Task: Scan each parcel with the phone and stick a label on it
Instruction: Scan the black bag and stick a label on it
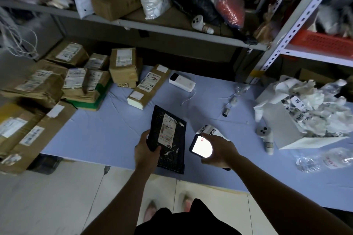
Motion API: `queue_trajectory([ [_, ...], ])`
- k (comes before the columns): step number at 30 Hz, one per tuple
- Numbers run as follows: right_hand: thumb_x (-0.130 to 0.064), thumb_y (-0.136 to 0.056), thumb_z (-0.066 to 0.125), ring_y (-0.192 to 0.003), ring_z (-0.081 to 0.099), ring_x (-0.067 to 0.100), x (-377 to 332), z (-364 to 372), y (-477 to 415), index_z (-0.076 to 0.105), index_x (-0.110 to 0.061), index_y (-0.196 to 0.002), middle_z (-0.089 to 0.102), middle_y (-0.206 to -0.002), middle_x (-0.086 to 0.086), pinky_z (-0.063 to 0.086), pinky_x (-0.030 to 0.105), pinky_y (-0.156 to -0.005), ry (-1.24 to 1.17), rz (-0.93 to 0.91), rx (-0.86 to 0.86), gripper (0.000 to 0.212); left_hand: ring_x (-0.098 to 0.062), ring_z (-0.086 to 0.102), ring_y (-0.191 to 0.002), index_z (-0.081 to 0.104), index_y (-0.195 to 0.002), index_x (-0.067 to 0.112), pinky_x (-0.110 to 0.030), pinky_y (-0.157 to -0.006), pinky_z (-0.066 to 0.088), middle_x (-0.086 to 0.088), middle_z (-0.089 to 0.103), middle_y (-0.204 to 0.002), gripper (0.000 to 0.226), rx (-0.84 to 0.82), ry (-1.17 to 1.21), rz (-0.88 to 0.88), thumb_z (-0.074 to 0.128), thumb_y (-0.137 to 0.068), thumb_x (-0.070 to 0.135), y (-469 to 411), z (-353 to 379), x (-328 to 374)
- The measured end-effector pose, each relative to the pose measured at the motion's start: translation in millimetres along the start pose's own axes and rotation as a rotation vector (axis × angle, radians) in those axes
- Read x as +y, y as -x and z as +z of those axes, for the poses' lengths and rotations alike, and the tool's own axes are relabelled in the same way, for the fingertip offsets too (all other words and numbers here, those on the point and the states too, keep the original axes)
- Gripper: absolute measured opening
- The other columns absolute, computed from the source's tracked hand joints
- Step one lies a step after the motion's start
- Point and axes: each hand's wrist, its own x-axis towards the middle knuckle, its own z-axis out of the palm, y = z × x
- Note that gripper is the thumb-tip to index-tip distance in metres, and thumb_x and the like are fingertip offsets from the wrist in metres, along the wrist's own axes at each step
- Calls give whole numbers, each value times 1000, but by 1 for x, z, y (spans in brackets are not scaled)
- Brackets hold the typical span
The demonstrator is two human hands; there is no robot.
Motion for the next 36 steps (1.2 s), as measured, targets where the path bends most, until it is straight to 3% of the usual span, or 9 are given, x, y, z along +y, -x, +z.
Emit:
queue_trajectory([
  [8, -71, -63, 71, -144, 39, 18, 12, -4, -4, 17, -45, -155, 42, -157, -13, 38, 41, -109, -19, -19, 11, 109, -26, 66, -108, 51, -137, 29, -41, -89, 57, -5, 69, -119, 65, 11, -61, 18, 75, -81, 9, 1, 5, 4],
  [19, -72, -56, 64, -137, 45, 14, 35, -3, -6, 14, -49, -151, 48, -150, -18, 40, 37, -99, -38, -70, 17, 110, -28, 67, -106, 51, -138, 30, -48, -88, 58, -4, 71, -116, 66, 36, -131, 0, 76, -80, 9, 2, 7, 10],
  [24, -72, -63, 66, -141, 43, 16, 37, -5, -16, 18, -43, -155, 44, -155, -15, 39, 39, -106, 15, -132, 22, 107, -29, 67, -106, 51, -138, 27, -49, -87, 59, -5, 71, -117, 65, 57, -143, 7, 76, -81, 10, 3, 10, 15],
  [36, -76, -61, 60, -138, 46, 20, 48, -8, -28, 18, -43, -154, 46, -153, -11, 40, 40, -105, 16, -169, 27, 107, -28, 68, -103, 52, -137, 29, -48, -87, 59, -3, 72, -114, 63, 118, -170, -12, 76, -81, 14, 5, 14, 26],
])
